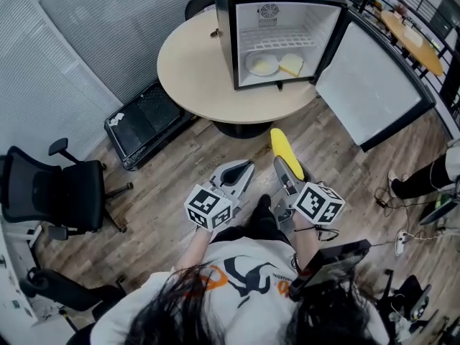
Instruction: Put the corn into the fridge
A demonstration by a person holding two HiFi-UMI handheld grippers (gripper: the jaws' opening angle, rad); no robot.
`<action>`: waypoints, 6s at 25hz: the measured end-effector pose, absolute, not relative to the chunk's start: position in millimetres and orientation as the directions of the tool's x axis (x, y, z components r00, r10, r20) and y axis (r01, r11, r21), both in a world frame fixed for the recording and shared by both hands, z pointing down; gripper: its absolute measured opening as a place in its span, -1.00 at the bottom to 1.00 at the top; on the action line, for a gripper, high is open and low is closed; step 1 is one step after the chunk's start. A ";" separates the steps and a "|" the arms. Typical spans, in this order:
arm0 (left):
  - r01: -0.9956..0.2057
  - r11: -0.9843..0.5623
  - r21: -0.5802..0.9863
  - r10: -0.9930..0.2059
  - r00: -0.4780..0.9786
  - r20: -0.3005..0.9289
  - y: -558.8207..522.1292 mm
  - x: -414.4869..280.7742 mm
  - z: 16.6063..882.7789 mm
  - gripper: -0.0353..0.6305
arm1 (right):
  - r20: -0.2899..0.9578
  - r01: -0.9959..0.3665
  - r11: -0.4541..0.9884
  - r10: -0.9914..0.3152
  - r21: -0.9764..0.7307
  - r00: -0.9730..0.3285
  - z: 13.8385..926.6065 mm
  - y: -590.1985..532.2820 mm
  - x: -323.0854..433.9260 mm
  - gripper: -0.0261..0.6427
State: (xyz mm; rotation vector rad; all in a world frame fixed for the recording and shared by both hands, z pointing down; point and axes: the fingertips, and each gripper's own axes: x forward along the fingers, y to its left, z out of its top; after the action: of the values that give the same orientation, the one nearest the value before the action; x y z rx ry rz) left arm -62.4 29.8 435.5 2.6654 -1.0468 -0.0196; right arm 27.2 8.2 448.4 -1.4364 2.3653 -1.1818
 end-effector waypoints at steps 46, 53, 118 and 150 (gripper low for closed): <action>-0.734 -0.644 0.216 -0.722 0.677 0.147 -206.5 19.3 439.1 -0.87 | 0.245 -0.660 0.307 -0.757 -0.686 -0.606 451.5 -253.1 106.2 -0.17; -0.708 -0.676 0.205 -0.698 0.704 0.130 -251.3 8.2 432.8 -0.87 | 0.235 -0.675 0.297 -0.781 -0.675 -0.579 443.0 -296.8 97.0 -0.17; -0.633 -0.721 0.282 -0.623 0.770 0.137 -335.5 -11.5 459.4 -0.87 | 0.552 -0.785 0.616 -0.679 0.070 -0.484 467.0 -525.6 58.2 -0.12; -0.647 -0.723 0.242 -0.631 0.761 0.148 -274.8 35.2 445.6 -0.87 | 0.190 -0.812 0.463 -0.815 -0.355 -0.548 418.5 -340.4 112.5 -0.33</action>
State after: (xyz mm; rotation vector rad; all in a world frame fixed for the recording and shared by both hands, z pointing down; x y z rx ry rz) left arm 35.2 -274.8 445.6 2.6797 -0.9947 0.0795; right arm 112.5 -340.4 418.5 -1.4904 2.6815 -0.6452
